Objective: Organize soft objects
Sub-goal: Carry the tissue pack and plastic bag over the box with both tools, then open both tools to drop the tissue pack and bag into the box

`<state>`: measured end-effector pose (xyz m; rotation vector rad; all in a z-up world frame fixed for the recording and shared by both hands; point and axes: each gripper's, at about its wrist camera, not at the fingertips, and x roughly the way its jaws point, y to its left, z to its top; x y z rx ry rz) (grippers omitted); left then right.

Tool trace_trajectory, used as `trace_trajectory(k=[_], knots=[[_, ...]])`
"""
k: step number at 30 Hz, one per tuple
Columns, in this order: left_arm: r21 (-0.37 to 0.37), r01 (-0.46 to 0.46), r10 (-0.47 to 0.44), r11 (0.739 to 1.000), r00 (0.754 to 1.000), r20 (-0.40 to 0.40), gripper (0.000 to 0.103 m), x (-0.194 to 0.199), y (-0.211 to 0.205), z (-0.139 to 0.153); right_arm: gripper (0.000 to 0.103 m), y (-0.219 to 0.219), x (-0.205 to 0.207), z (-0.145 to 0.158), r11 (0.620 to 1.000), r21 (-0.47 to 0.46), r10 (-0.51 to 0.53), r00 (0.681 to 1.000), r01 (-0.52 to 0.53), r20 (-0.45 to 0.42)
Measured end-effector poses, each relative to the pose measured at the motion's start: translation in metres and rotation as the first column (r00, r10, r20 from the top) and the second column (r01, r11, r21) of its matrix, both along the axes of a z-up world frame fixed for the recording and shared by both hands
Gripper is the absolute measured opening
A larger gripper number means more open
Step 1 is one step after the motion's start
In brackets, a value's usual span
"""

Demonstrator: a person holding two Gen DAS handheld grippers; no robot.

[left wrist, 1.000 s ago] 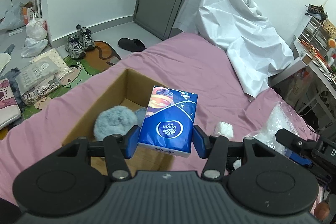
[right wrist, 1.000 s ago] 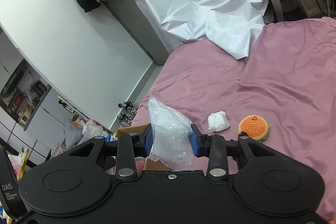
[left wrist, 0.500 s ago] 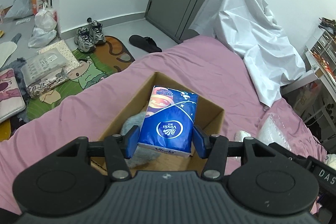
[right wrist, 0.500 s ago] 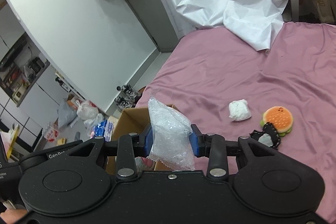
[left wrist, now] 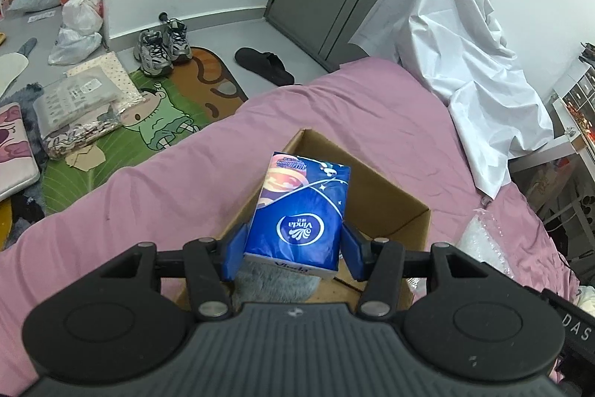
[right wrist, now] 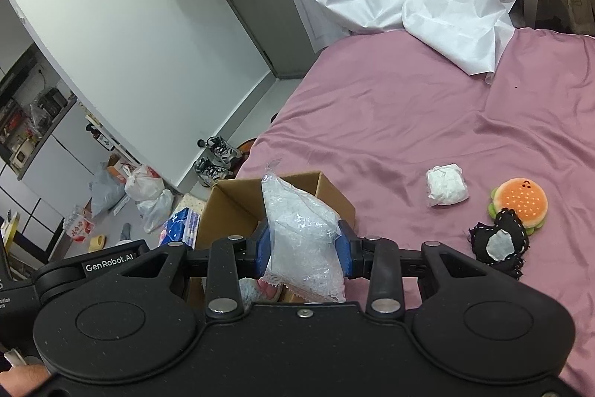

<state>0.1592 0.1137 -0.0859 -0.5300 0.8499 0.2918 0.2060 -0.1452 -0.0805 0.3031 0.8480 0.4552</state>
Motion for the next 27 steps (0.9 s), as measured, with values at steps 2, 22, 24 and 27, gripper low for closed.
trace_trajectory(k=[2, 22, 24, 27], knots=[[-0.006, 0.005, -0.005, 1.0, 1.0, 0.001, 0.053, 0.005, 0.001, -0.001, 0.035, 0.003, 0.002, -0.002, 1.0, 0.0, -0.002, 1.0, 0.002, -0.01], [0.013, 0.008, -0.008, 1.0, 1.0, -0.004, 0.065, 0.021, 0.009, 0.003, 0.044, 0.027, 0.01, -0.009, 0.996, 0.026, 0.092, 0.992, -0.09, -0.083], [0.027, 0.01, -0.01, 1.0, 1.0, -0.011, 0.066, 0.02, 0.006, 0.006, 0.054, 0.025, 0.007, -0.005, 0.996, 0.032, 0.09, 0.994, -0.088, -0.069], [0.054, 0.014, -0.013, 0.998, 1.0, -0.015, 0.075, 0.018, 0.001, 0.012, 0.066, 0.017, 0.006, 0.003, 0.997, 0.041, 0.06, 0.997, -0.058, -0.05]])
